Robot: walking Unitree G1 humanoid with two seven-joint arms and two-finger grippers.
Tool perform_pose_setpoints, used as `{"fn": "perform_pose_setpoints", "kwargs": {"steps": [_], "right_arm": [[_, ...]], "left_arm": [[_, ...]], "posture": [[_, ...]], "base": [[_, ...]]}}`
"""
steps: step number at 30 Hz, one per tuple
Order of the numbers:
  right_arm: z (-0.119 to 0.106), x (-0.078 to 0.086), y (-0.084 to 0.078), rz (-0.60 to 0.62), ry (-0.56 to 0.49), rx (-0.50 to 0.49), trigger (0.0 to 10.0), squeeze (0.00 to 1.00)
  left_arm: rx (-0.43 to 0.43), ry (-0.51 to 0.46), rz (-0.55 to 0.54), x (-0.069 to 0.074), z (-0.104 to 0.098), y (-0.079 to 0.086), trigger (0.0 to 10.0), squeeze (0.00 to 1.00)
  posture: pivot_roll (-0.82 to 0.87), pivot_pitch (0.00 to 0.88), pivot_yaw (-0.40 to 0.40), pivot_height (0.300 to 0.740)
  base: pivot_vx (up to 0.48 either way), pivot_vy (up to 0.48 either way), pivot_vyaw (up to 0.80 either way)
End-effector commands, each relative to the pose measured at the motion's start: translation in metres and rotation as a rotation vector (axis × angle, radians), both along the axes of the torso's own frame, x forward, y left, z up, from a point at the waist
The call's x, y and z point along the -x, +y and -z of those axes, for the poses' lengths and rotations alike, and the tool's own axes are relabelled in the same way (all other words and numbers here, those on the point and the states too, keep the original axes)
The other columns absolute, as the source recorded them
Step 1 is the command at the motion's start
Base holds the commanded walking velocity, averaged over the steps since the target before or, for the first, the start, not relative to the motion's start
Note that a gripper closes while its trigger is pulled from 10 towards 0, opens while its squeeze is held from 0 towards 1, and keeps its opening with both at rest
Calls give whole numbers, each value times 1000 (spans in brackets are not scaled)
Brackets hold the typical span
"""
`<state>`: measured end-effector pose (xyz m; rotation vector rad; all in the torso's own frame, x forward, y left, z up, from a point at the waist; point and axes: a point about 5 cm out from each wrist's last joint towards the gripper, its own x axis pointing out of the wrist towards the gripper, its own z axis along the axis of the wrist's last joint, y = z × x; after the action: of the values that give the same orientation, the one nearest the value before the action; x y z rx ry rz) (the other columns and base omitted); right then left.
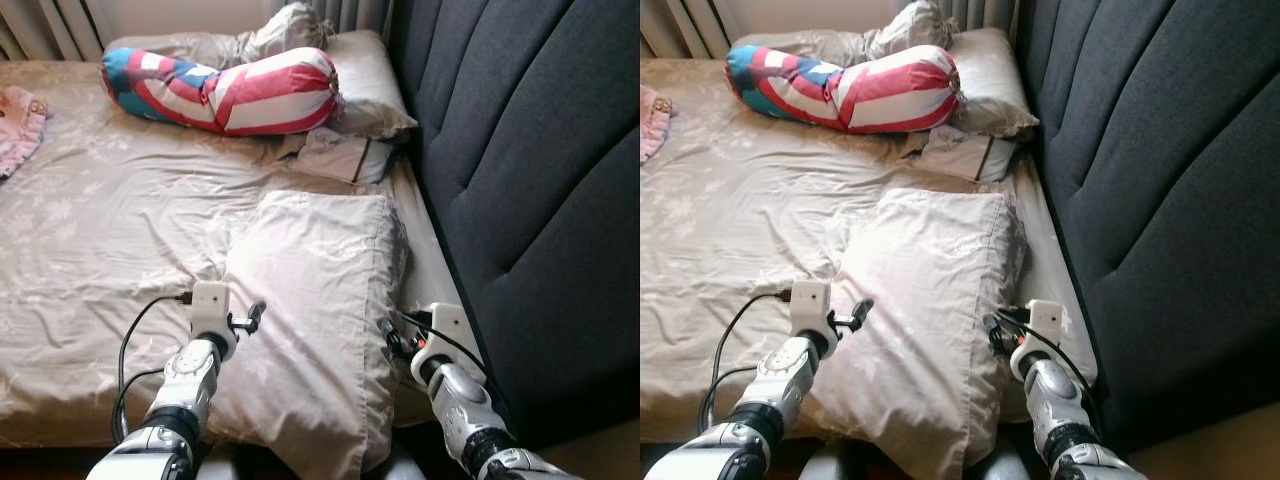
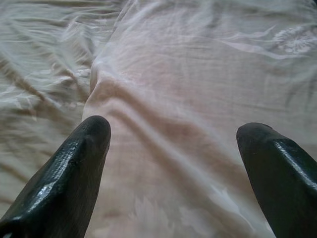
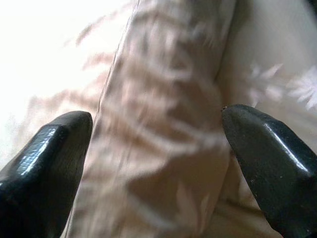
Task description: Clean up the room
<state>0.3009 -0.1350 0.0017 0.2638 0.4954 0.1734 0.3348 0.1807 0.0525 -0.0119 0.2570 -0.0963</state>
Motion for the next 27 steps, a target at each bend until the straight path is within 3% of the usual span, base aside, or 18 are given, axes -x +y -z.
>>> {"fn": "perform_pose_setpoints", "kwargs": {"steps": [1, 2, 3, 4, 15, 24, 25, 26, 27], "right_arm": [[6, 4, 5, -46, 57, 7, 10000, 1000], [7, 5, 7, -58, 69, 8, 10000, 1000], [8, 6, 8, -73, 86, 16, 10000, 678], [10, 7, 10, -86, 107, 31, 10000, 0], [10, 6, 27, -102, 148, 52, 10000, 0], [12, 8, 35, -116, 191, 33, 10000, 0], [13, 9, 37, -120, 196, 30, 9412, 0], [13, 10, 38, -122, 199, 28, 275, 0], [13, 10, 38, -123, 200, 27, 275, 0]], "left_arm": [[-2, 38, -5, 1, 4, 3, 10000, 0], [0, 37, -7, 0, 3, 3, 10000, 0], [2, 34, -7, 0, 2, 3, 10000, 0], [3, 30, -7, 0, 2, 3, 10000, 0], [5, 8, -16, 6, 1, 23, 10000, 0], [-1, -11, -8, 8, -3, 27, 10000, 0], [0, -13, -7, 8, -4, 27, 10000, 0], [0, -15, -6, 7, -4, 27, 10000, 0], [0, -16, -6, 7, -5, 27, 10000, 0]], "posture": [[-168, 177, -97, 653], [-168, 180, -98, 653], [-166, 186, -99, 653], [-161, 200, -97, 653], [-110, 250, -62, 653], [-85, 259, -44, 653], [-85, 258, -43, 653], [-85, 258, -43, 653], [-85, 258, -43, 653]], "base": [[0, 0, 0], [0, 0, 0], [0, 0, 0], [0, 0, 0], [0, 0, 0], [0, 0, 0], [0, 0, 0], [0, 0, 0], [0, 0, 0]]}}
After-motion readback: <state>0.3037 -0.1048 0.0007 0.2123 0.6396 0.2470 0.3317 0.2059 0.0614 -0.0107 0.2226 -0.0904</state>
